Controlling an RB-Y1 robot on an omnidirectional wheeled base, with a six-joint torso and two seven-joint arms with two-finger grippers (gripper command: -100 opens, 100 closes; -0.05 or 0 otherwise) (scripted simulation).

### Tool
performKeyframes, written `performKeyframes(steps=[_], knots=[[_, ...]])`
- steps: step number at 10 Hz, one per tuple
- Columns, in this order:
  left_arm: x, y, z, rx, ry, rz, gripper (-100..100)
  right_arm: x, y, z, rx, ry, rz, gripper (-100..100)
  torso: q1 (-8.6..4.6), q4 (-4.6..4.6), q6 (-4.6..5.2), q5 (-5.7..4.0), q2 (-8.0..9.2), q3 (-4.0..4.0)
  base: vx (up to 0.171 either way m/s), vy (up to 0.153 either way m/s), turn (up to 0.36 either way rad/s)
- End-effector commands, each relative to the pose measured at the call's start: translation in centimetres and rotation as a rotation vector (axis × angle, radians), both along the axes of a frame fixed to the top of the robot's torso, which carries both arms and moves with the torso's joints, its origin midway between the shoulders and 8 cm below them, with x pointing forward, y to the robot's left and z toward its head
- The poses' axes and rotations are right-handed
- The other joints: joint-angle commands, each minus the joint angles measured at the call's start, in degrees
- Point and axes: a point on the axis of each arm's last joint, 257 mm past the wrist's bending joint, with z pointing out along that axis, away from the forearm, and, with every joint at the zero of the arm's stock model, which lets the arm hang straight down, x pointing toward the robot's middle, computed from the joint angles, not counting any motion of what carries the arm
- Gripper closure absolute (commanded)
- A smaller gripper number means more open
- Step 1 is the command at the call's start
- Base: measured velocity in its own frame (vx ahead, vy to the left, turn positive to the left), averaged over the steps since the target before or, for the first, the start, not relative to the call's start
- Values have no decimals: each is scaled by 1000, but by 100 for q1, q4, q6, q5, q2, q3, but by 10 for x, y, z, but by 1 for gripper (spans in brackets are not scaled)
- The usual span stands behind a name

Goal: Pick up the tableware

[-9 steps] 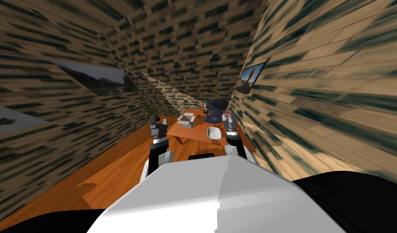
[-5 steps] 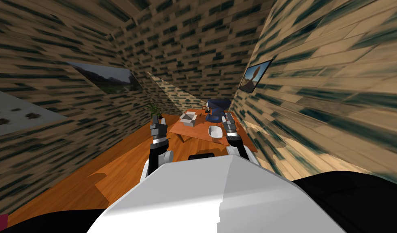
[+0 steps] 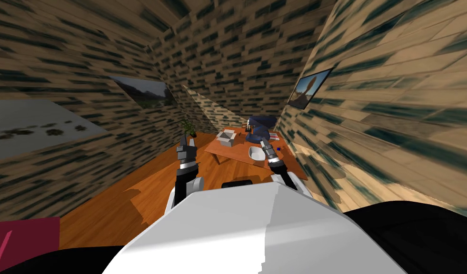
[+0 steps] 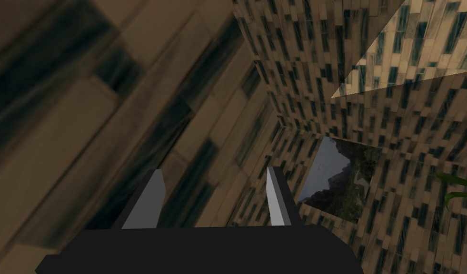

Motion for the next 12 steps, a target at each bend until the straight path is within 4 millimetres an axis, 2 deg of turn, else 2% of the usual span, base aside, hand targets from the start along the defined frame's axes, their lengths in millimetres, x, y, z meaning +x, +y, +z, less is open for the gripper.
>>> performKeyframes(steps=[1, 2, 3, 5, 6, 8, 9, 11, 12], knots=[[0, 0, 0, 0, 0, 0, 0, 2, -4, -23, -96, 60, -7, -100, 0, 0, 0, 0, 0, 0, -69, 82, 197], [0, 0, 0, 0, 0, 0, 0, 3, -9, -40, -156, 98, -14, -100, 7, 0, 0, 2, -1, -1, -65, 93, 177], [0, 0, 0, 0, 0, 0, 0, 3, -9, -40, -166, 100, -10, -100, 12, 0, 0, 3, -2, -1, -51, 53, 54], [0, 0, 0, 0, 0, 0, 0, 4, -23, -76, -307, 183, -19, -100, -6, -1, 0, -1, -7, -4, -47, 60, 163], [0, 0, 0, 0, 0, 0, 0, 4, -23, -76, -311, 184, -17, -100, 2, -2, 1, 0, -10, -6, -31, 54, 48], [0, 0, 0, 0, 0, 0, 0, 1, -39, -113, -458, 267, -22, -100, -1, -2, 1, 0, -10, -6, -42, 74, 155], [0, 0, 0, 0, 0, 0, 0, 0, -40, -116, -467, 273, -20, -100, 6, -2, 1, 2, -10, -6, -26, 67, 65], [0, 0, 0, 0, 0, 0, 0, -8, -61, -157, -618, 366, -15, -100, -2, -4, 1, 0, -18, -10, -18, 76, 184], [0, 0, 0, 0, 0, 0, 0, -9, -61, -159, -630, 368, -13, -100, 6, -4, 1, 2, -18, -10, -10, 69, 33]])
